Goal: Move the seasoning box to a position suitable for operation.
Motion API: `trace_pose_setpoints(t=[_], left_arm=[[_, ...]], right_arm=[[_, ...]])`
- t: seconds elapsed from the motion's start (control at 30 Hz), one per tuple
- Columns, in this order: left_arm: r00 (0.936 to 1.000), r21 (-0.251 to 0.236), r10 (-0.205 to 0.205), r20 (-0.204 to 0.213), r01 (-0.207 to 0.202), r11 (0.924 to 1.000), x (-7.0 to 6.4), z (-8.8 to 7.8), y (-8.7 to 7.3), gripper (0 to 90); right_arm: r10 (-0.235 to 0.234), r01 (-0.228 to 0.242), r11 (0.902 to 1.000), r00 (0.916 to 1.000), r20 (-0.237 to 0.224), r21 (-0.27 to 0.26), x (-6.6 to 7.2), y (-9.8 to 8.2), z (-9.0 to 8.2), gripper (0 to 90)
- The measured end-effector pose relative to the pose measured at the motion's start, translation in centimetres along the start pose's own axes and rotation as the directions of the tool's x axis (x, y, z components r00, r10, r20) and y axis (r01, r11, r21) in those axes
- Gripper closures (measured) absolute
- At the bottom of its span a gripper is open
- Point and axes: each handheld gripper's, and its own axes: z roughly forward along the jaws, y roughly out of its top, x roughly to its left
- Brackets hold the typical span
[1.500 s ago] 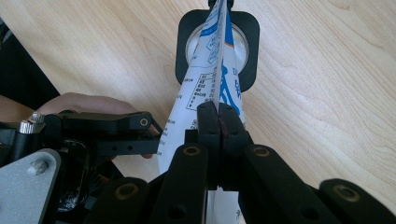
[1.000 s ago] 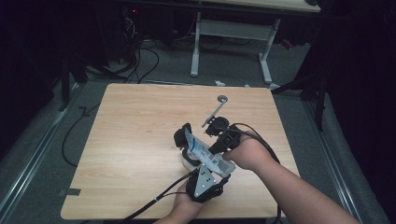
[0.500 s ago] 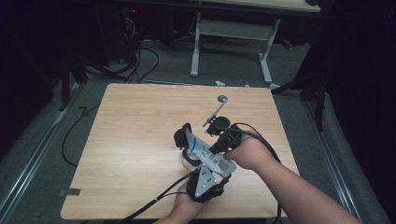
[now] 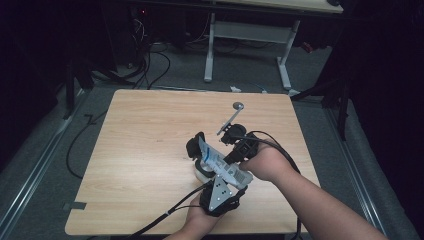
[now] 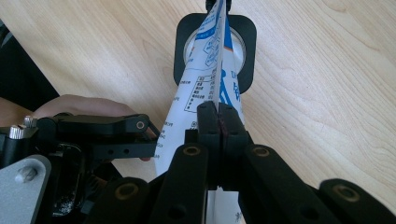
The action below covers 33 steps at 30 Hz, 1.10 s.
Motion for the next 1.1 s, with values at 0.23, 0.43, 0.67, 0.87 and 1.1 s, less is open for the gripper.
trace_pose_setpoints(t=[0.23,0.43,0.67,0.87,1.1], left_arm=[[1.0,-0.001,0.001,-0.002,-0.001,1.0,0.06,-0.01,0.07,52.4],[1.0,-0.005,0.002,-0.004,-0.002,1.0,0.12,-0.04,0.14,52.5],[0.9999,-0.018,-0.007,-0.008,0.006,0.9998,0.21,-0.07,0.26,52.5],[0.9999,-0.019,-0.007,-0.009,0.007,0.9998,0.24,-0.1,0.27,52.5],[0.9999,-0.018,-0.006,-0.011,0.006,0.9998,0.26,-0.1,0.26,52.4]], right_arm=[[0.0,0.0,1.0,1.0,0.002,0.002,-0.05,0.08,0.01,90.0],[-0.001,0.001,1.0,1.0,0.002,-0.003,-0.01,0.19,-0.03,90.0],[-0.004,0.004,1.0,1.0,0.007,-0.008,0.09,0.37,-0.17,90.0],[-0.007,0.007,1.0,1.0,0.004,-0.006,0.08,0.48,-0.19,90.0],[-0.007,0.007,1.0,1.0,0.006,-0.006,0.08,0.55,-0.12,90.0]])
